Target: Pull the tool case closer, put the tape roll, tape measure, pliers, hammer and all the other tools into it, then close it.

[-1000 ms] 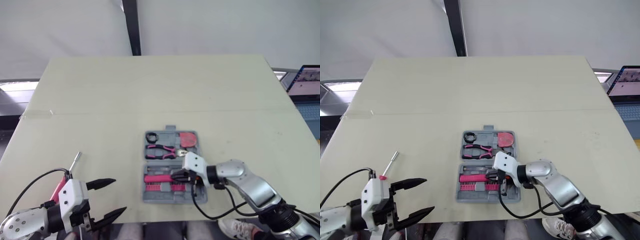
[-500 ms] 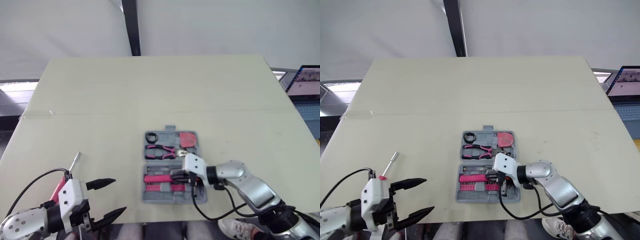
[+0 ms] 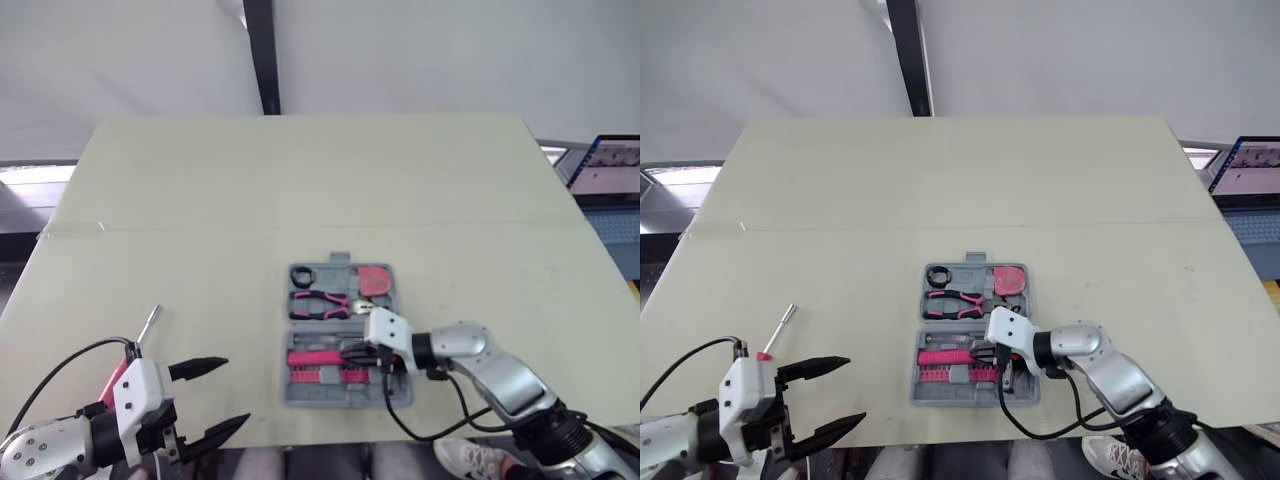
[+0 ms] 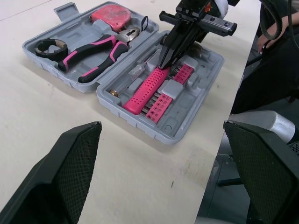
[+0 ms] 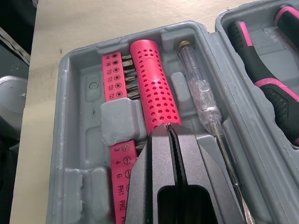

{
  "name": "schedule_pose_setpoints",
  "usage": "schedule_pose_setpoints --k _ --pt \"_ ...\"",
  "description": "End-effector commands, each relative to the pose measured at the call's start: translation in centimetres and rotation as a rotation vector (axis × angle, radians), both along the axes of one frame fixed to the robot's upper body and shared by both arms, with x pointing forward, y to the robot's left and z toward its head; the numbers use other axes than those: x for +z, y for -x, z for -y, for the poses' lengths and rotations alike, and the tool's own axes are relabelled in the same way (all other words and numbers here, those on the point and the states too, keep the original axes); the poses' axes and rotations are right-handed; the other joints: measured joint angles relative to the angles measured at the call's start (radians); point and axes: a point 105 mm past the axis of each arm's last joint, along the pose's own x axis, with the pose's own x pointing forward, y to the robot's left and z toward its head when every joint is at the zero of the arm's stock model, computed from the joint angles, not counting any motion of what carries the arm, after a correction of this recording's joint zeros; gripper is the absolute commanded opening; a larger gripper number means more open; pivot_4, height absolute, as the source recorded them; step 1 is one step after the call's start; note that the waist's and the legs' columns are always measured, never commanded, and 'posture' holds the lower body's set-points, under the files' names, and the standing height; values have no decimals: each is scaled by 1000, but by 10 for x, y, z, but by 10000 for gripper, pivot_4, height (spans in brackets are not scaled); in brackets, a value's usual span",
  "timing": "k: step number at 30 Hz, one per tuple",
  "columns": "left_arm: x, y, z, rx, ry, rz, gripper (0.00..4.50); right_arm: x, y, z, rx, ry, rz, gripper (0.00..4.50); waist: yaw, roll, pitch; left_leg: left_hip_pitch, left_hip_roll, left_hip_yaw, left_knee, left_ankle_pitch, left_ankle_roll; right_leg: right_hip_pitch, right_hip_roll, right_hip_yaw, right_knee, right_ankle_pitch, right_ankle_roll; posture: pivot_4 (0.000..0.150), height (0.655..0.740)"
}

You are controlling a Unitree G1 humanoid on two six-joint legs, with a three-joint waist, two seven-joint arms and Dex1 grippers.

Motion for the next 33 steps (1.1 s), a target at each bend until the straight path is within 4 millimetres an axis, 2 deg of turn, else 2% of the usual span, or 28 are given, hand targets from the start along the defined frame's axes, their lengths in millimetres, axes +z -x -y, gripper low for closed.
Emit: schedule_pose_setpoints --k 1,3,11,33 --pt "5 2 1 -15 -4 14 45000 -35 9 12 -30 103 -111 512 0 0 0 4 0 0 -2 0 0 4 0 0 -2 0 0 1500 7400" --pt "5 2 2 -16 -3 14 45000 -39 9 13 -34 109 -124 512 0 0 -2 11 0 0 -5 0 0 12 0 -1 -8 0 -1 1500 7400" --pt "6 1 2 -14 -7 16 45000 -55 13 19 -40 150 -163 512 -1 0 -10 11 1 0 -5 0 0 13 1 -1 -8 0 -1 1500 7400" --pt "6 1 3 -17 -8 17 45000 -76 23 28 -36 209 -231 512 1 0 -28 14 1 -1 -7 -1 1 17 1 -2 -15 -1 -1 1500 7400"
